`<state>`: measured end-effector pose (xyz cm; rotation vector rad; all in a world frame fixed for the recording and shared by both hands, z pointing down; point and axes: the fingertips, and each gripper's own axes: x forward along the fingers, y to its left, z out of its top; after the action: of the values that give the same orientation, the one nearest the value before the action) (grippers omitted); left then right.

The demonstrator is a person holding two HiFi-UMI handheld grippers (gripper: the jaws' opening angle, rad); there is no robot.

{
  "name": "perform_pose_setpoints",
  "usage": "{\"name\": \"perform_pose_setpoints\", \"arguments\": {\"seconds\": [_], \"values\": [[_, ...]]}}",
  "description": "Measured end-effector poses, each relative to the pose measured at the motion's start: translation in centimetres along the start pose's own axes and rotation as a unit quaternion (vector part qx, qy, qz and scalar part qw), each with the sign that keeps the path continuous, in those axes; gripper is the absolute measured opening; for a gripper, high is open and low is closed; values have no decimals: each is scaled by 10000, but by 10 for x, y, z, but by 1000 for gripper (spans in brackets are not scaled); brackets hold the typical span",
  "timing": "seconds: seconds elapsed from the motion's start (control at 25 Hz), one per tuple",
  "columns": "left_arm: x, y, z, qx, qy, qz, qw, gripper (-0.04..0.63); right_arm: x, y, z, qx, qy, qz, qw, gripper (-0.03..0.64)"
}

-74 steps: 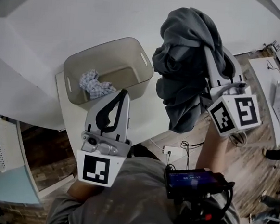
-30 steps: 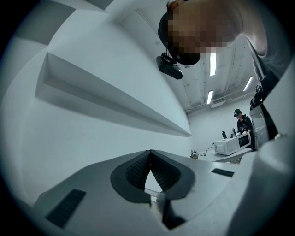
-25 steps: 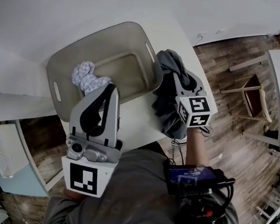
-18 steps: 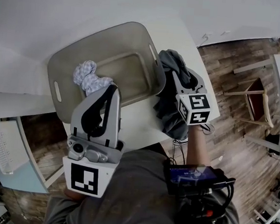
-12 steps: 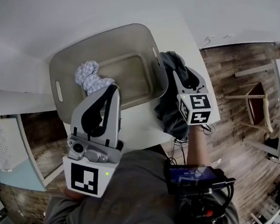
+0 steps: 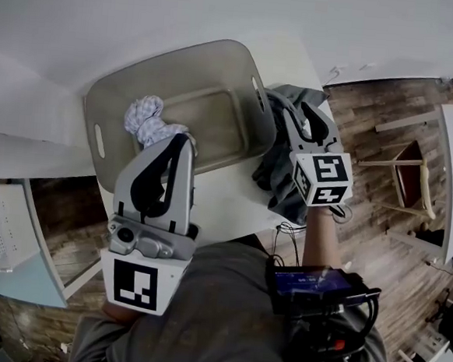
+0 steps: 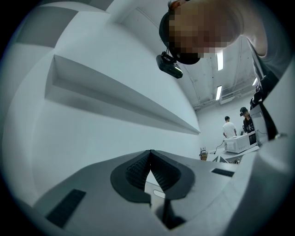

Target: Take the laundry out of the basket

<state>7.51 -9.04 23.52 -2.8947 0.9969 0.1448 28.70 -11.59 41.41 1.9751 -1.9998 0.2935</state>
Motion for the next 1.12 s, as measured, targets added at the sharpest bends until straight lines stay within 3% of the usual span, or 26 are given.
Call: {"name": "perform_pose_setpoints", "arguments": {"seconds": [0.24, 0.44, 0.8, 1.12], "values": [[-14, -3, 13, 32, -142, 41, 9999, 8, -27, 5, 37, -124, -412, -77, 9990, 85], [-28, 0, 21, 87, -246, 145, 9996, 8, -51, 26, 77, -119, -940, 121, 9954, 25], [-56, 32, 32, 188, -562, 758, 9954, 8, -82, 98, 150, -184, -1832, 985, 9780, 18], [-98, 51, 54, 471, -692, 1179, 9895, 8, -95, 170, 180, -413, -2078, 1717, 9621, 17]]}}
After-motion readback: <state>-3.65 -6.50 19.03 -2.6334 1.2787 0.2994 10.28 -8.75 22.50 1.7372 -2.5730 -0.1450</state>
